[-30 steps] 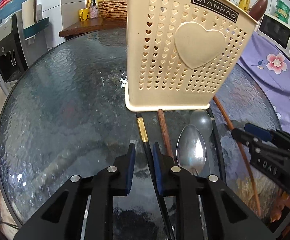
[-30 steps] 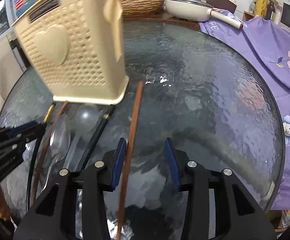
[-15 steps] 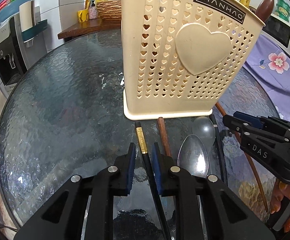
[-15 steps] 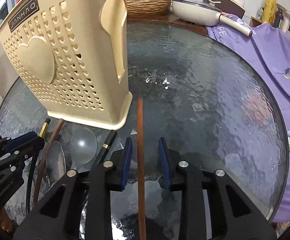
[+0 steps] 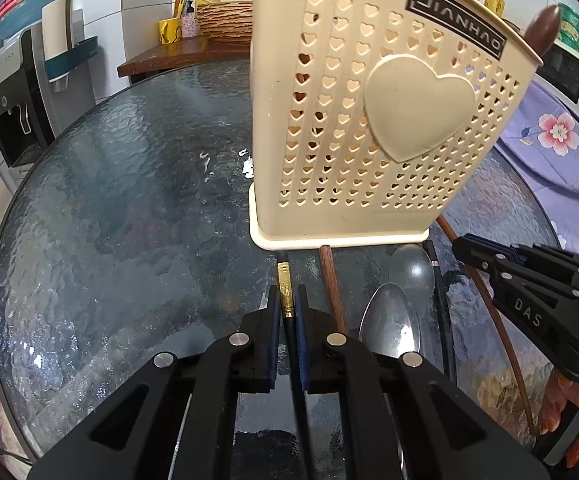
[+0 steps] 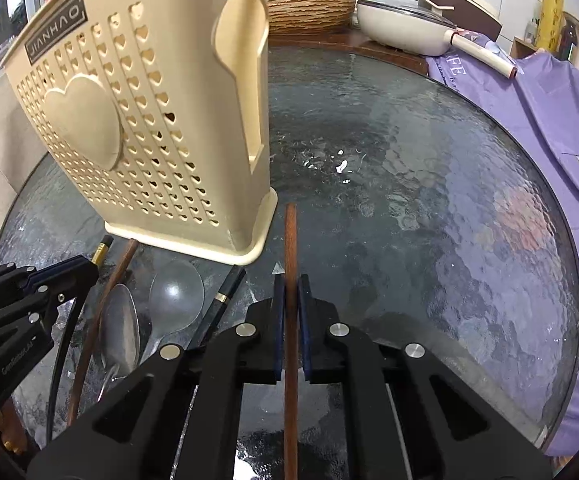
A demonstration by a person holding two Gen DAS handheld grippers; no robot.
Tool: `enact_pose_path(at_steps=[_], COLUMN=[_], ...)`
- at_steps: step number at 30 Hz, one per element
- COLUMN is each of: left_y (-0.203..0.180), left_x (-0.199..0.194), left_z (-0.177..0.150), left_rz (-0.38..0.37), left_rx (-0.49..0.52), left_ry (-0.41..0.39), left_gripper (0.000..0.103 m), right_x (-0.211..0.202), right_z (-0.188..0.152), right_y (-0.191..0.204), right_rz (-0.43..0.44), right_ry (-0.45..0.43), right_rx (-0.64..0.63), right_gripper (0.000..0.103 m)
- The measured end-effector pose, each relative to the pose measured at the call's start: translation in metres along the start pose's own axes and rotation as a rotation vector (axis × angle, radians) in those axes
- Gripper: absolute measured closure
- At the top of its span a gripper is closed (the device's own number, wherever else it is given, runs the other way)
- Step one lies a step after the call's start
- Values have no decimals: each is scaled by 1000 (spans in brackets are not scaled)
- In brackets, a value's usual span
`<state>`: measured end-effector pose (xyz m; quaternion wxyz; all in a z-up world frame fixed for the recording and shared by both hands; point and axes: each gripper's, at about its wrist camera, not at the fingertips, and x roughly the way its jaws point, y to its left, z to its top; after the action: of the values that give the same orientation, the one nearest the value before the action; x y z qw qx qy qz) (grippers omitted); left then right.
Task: Organize utensils
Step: 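Lift both held chopsticks up over the cream holder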
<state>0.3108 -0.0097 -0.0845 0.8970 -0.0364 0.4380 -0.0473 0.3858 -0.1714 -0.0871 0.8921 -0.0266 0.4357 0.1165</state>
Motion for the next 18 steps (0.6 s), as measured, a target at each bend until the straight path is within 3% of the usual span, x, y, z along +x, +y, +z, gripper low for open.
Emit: enact_pose_path(at_steps=[7,10,18], left_y=[9,10,9], left_x=[-9,-25,-81], left_z=[1,5,22], left_rz=[-34,-49,-116], left_rx=[-37,-41,-42], left_ry=[-25,-64,-203], left_gripper=[96,96,96], right_x=[-31,-52,-121], right_z=[-3,-3,-4], right_y=[-21,-30,-32], right_rz=[117,194,274], right_ry=[-94,-147,-323], right_rx=[98,147,132], right_gripper=[96,96,96])
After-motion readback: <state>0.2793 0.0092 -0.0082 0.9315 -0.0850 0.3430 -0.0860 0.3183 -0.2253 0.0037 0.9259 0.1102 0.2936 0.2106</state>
